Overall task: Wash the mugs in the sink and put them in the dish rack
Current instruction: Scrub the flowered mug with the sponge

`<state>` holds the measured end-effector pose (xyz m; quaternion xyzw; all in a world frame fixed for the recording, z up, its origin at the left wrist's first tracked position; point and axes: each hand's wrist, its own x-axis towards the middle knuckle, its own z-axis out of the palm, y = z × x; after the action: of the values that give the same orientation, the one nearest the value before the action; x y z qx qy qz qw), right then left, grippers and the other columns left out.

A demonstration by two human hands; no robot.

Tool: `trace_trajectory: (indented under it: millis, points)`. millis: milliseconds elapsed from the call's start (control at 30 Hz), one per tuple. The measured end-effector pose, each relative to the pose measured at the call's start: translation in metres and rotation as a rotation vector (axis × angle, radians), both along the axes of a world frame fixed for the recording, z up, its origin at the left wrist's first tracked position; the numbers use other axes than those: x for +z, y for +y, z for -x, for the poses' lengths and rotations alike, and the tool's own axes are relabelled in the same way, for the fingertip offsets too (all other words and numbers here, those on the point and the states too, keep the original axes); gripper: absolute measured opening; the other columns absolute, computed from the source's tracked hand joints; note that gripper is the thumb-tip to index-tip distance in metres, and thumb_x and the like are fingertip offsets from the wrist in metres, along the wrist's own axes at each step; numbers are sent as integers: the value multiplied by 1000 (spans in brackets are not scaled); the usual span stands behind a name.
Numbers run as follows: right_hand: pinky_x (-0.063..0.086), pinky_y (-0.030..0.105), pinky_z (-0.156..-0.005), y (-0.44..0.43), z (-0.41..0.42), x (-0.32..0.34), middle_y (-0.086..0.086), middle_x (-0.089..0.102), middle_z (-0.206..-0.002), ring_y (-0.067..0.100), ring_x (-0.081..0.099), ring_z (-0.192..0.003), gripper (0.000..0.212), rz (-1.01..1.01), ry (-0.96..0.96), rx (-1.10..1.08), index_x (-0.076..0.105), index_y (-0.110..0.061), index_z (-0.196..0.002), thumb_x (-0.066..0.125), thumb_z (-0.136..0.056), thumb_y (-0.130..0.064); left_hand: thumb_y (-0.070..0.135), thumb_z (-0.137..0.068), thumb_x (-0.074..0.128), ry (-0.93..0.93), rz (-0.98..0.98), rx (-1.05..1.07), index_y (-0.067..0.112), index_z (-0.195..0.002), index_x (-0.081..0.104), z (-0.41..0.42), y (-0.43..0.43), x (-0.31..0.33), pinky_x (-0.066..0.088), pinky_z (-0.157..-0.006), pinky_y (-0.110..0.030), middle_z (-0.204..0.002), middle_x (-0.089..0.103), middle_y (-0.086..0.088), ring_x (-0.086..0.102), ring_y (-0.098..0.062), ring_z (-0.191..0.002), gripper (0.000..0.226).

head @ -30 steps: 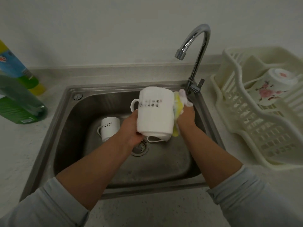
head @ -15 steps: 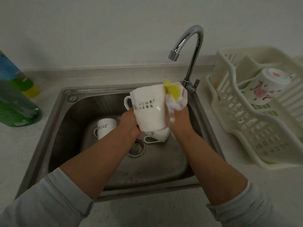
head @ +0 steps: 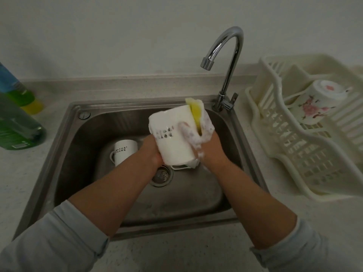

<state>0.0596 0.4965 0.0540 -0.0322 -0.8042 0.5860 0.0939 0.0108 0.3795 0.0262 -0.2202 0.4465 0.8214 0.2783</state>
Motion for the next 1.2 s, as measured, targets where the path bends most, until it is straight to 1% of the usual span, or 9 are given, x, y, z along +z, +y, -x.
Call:
trace_trajectory:
  millis: [200, 333, 433, 533, 633, 733, 867, 1000, 1200]
  points:
    - [38, 27, -98, -14, -13, 4, 13, 48, -125, 21, 48, -112, 74, -194, 125, -171, 39, -5, -135, 49, -78, -51, 13, -93, 48, 89, 163, 86, 10, -85, 57, 4, -3, -8, 47, -66, -32, -85, 60, -11, 57, -21, -71, 13]
    - [51, 26, -70, 3, -2, 24, -3, 66, -87, 9, 65, -78, 29, 459, -91, 62, 65, -20, -99, 46, -93, -42, 14, -98, 42, 393, 432, -18, 13, -67, 48, 7, -8, 10, 42, -60, -27, -68, 50, -4, 51, -12, -59, 31]
    - [45, 19, -45, 20, 1, 20, -10, 58, -53, 3, 57, -47, 56, 626, -280, 209, 60, -26, -53, 32, -102, -29, 21, -101, 36, 545, 574, -90, 16, -74, 48, 2, -11, 21, 45, -60, -25, -69, 55, 1, 54, -8, -62, 31]
    - [53, 34, -61, 33, 0, 7, 7, 65, -85, 21, 65, -76, 28, 700, -508, 358, 70, -23, -82, 52, -90, -44, 31, -96, 43, 779, 623, -181, 20, -85, 49, -2, -15, 22, 43, -69, -23, -84, 55, -1, 53, -8, -74, 17]
    - [52, 46, -82, 39, 2, 3, 15, 60, -108, 33, 61, -97, 70, 512, -671, 477, 58, -13, -115, 78, -60, -51, 35, -83, 42, 967, 708, -283, 26, -89, 42, -3, -18, 18, 40, -71, -13, -101, 48, -6, 49, -7, -83, 11]
    - [54, 30, -70, 35, 6, 18, 4, 63, -88, 15, 64, -75, 7, 378, -684, 551, 59, -19, -94, 60, -87, -21, 35, -86, 40, 1047, 756, -268, 33, -86, 40, -6, -17, 13, 41, -76, -20, -104, 47, -7, 49, -11, -87, 2]
    - [52, 29, -80, 31, 8, 23, 0, 63, -94, 14, 62, -86, 18, 186, -547, 554, 59, -24, -97, 56, -89, -7, 32, -91, 35, 1150, 841, -204, 18, -89, 50, -8, -20, 9, 44, -80, -30, -97, 45, 7, 50, -16, -89, 21]
    - [52, 34, -74, 21, 6, 16, -4, 65, -77, 13, 61, -76, 15, -81, -314, 573, 64, -19, -79, 68, -82, -5, 44, -90, 32, 1196, 926, -245, 8, -91, 48, -14, -29, 5, 49, -77, -46, -95, 52, -6, 54, -24, -86, 39]
    - [50, 19, -67, 12, 6, 6, -15, 63, -66, -2, 60, -66, 26, -58, -104, 479, 62, -30, -74, 73, -77, -6, 42, -91, 32, 1118, 997, -179, 27, -76, 37, -26, -34, 8, 39, -65, -24, -79, 45, 10, 47, -6, -70, 22]
